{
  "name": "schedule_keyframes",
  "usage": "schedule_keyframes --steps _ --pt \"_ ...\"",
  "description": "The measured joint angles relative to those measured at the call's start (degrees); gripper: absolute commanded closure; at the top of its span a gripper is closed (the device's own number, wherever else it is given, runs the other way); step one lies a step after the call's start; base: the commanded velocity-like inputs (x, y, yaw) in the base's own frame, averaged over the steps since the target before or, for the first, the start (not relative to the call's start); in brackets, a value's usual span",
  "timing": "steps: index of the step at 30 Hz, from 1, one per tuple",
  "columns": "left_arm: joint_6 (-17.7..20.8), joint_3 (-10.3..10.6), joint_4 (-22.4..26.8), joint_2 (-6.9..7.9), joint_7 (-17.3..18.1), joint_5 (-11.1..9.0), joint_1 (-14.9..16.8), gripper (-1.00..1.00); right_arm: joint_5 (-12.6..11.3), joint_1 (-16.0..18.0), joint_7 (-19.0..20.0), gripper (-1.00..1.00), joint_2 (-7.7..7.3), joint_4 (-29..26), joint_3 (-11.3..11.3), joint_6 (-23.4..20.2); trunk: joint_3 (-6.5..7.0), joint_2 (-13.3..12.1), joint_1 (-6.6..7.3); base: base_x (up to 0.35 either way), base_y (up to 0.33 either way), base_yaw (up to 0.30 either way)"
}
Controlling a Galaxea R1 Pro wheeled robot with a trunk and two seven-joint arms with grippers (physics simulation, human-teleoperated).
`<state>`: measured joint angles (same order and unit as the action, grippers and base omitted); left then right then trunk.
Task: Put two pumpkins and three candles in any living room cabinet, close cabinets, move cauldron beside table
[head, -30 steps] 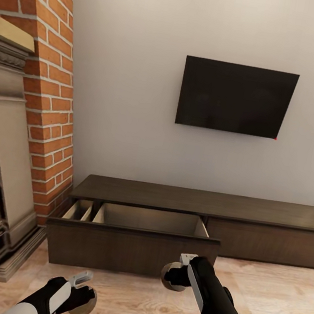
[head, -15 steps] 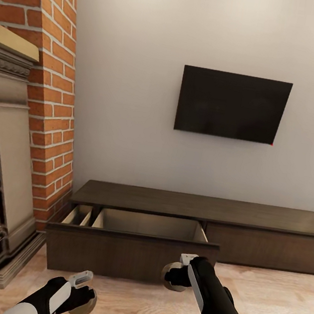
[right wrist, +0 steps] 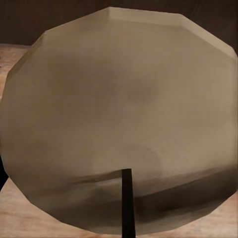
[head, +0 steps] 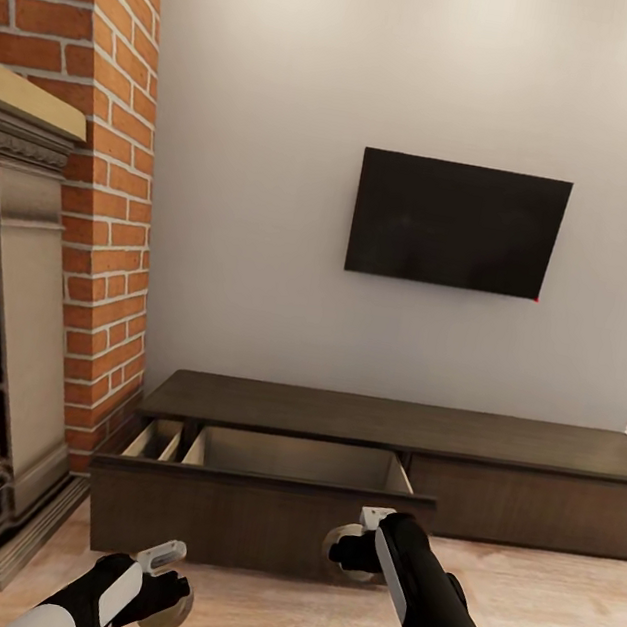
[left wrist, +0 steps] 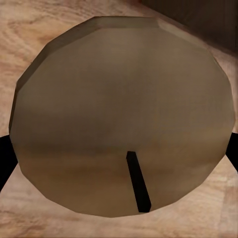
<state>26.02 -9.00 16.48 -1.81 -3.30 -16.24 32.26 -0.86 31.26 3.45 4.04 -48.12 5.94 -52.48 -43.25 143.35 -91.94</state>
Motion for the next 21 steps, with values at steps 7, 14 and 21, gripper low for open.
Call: schedule_keyframes --steps 7,14,21 --pt "0.00 -0.02 0.00 0.00 0.00 0.03 0.00 1.00 0.01 0.00 -0.01 1.00 -0.04 0.01 0.00 0.00 0.91 -0.09 0.18 0.000 0.000 0.000" --pt "0.00 0.02 0.00 0.00 0.00 0.03 0.00 1.00 0.02 0.00 0.04 1.00 -0.07 0.02 0.00 -0.74 1.66 -1.73 1.13 0.000 0.000 0.000" --pt "-0.01 -0.02 0.00 -0.08 0.00 0.05 0.00 1.00 0.04 0.04 0.07 1.00 -0.07 0.01 -0.12 -1.51 2.27 -4.54 2.66 0.000 0.000 0.000"
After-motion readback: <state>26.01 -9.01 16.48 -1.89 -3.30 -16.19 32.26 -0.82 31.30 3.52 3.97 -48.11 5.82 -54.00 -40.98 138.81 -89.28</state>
